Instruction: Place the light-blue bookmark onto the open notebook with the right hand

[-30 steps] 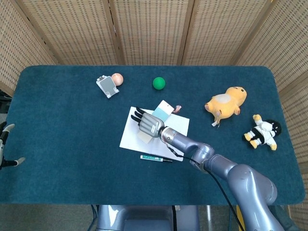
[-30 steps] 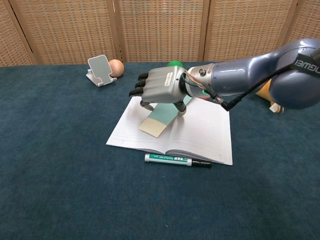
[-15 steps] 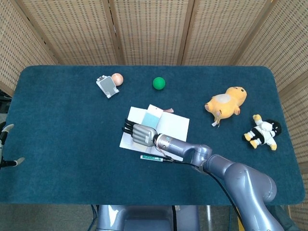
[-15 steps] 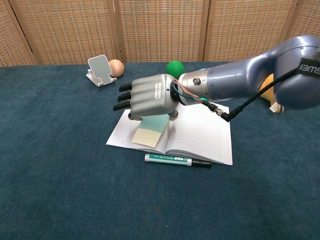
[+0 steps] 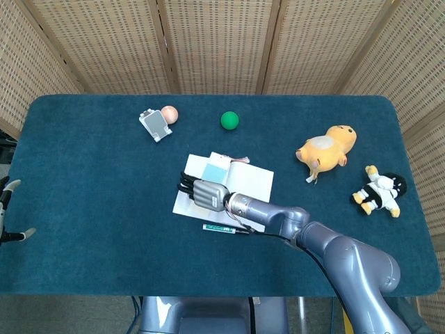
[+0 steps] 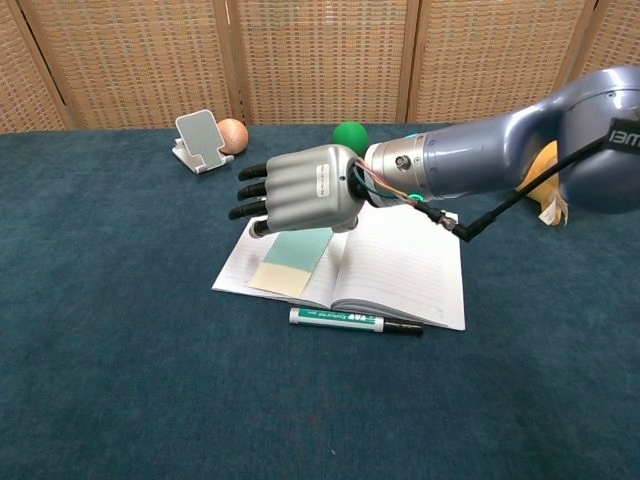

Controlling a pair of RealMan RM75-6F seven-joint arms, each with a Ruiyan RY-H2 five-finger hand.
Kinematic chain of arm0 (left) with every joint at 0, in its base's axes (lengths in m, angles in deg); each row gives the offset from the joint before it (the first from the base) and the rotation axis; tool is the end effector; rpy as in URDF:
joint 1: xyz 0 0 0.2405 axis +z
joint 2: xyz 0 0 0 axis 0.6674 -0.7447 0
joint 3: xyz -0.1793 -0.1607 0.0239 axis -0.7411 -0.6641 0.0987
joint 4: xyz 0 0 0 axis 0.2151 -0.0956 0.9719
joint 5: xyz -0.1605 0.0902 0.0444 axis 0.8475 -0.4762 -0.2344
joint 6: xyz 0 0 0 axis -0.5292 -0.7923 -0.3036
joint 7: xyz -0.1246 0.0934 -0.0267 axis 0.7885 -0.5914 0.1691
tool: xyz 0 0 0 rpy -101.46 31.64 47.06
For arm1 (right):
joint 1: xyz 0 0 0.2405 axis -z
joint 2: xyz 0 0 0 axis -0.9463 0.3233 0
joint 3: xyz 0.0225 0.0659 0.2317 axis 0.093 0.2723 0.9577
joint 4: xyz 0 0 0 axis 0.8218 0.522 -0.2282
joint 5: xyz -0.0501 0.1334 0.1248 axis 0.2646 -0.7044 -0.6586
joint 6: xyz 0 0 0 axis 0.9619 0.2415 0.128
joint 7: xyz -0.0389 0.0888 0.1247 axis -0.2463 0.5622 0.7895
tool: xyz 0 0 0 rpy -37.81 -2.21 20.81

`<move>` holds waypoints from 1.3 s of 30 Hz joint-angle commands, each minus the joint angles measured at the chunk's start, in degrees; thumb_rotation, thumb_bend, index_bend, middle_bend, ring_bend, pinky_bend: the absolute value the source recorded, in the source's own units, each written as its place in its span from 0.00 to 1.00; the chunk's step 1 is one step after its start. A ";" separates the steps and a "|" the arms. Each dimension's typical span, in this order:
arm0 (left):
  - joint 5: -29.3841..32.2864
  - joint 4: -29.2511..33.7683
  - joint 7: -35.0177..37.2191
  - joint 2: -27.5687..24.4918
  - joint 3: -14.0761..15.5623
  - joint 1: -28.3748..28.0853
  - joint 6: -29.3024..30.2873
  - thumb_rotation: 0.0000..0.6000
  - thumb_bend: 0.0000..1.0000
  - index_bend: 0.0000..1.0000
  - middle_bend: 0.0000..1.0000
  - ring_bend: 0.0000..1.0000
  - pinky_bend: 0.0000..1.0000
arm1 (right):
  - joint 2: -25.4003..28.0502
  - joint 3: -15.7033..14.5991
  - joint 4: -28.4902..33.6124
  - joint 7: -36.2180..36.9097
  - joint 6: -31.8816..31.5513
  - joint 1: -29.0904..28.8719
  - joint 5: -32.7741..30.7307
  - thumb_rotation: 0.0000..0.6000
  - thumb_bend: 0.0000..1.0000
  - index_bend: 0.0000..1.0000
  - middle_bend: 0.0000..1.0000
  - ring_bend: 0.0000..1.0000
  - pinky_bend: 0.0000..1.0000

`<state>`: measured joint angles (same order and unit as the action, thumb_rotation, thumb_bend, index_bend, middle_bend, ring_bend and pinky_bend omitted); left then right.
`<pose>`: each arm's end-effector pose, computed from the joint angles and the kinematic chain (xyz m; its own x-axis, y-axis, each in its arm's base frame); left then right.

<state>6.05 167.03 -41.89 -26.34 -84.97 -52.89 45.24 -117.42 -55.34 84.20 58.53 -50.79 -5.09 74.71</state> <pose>-0.3193 0.2300 0.1918 0.3477 0.1435 0.9265 0.8961 0.2398 -0.3734 -0.0077 -0.3939 -0.0835 0.7783 0.6003 0.1841 0.3742 -0.6789 0.6317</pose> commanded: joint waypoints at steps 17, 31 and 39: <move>-0.55 0.19 -0.16 0.00 0.39 -0.19 -0.04 1.00 0.00 0.00 0.00 0.00 0.00 | 8.61 5.60 15.21 13.72 0.36 6.84 -14.06 1.00 1.00 0.00 0.00 0.00 0.00; -0.65 0.80 -1.92 0.54 0.70 -0.63 0.08 1.00 0.00 0.00 0.00 0.00 0.00 | 14.17 5.38 27.72 8.55 13.33 7.67 -33.46 1.00 1.00 0.00 0.00 0.00 0.00; -0.56 0.81 -1.94 0.58 0.71 -0.60 0.28 1.00 0.00 0.00 0.00 0.00 0.00 | 12.78 5.58 28.59 5.43 11.39 7.51 -36.79 1.00 1.00 0.00 0.00 0.00 0.00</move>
<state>5.49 167.84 -43.83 -25.75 -84.26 -53.49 45.52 -104.42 -49.90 112.57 64.10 -39.18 2.42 38.16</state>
